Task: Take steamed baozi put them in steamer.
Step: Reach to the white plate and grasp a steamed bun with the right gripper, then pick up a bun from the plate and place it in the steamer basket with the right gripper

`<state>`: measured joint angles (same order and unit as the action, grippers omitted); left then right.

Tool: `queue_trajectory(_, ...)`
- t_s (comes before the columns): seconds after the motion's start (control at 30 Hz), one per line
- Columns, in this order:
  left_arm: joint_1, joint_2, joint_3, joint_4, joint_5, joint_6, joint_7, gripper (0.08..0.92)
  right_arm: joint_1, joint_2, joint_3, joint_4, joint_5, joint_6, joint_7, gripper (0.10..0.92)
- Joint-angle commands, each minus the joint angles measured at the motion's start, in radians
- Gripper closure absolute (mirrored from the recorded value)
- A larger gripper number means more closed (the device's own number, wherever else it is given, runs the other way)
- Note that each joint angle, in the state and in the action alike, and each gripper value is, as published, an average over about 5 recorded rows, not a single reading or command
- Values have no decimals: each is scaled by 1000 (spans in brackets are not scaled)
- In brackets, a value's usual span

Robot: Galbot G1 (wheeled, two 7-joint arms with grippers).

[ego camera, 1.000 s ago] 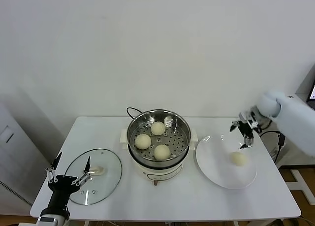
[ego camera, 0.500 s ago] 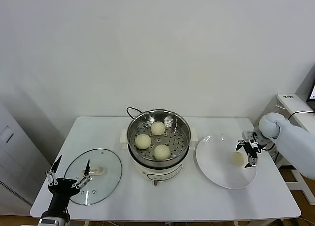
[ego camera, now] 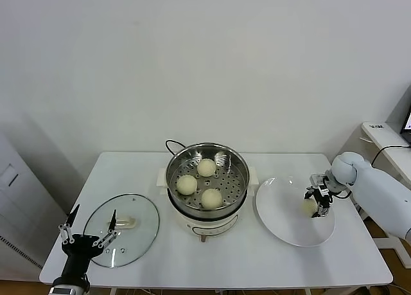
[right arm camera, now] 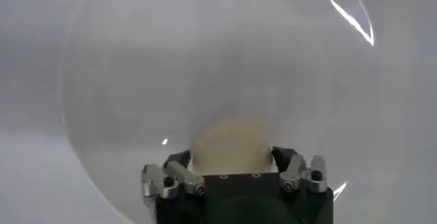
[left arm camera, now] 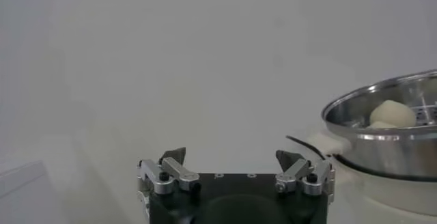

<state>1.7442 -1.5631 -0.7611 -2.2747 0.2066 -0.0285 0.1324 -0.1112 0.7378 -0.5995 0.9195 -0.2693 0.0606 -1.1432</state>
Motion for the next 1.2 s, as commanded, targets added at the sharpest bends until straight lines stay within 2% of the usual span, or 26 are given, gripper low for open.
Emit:
queue_trajectory(0.03,0,2,-1,-3,-3,0,0,177,89,-36,-96,39,53,-16,-5,486)
queue_trajectory(0.13,-4,5,1,-4,-3,2,0,177,208,-67,-222,91,193,-49,-14,564)
queue_trajectory(0.3,-11,8,4,-10,-6,4,-1,177,573,-53,-533,199,513,-133,-27,677)
queue_trajectory(0.43,-11,6,-2,-19,-22,2,1,177,818,41,-716,263,765,-227,-47,693)
queue_trajectory(0.6,-10,12,-18,-24,-48,-1,3,177,976,182,-760,312,931,-328,-56,694)
queue_trajectory(0.73,-10,8,-20,-27,-54,-4,4,177,968,253,-763,377,944,-375,-27,694)
queue_trajectory(0.87,-10,3,-28,-27,-67,-6,6,177,870,282,-767,423,848,-393,8,694)
queue_trajectory(1.03,-11,9,-40,-25,-81,-4,6,177,725,283,-758,390,714,-388,32,692)
queue_trajectory(1.2,-16,10,-35,-19,-79,-1,6,177,648,274,-736,346,658,-360,60,681)
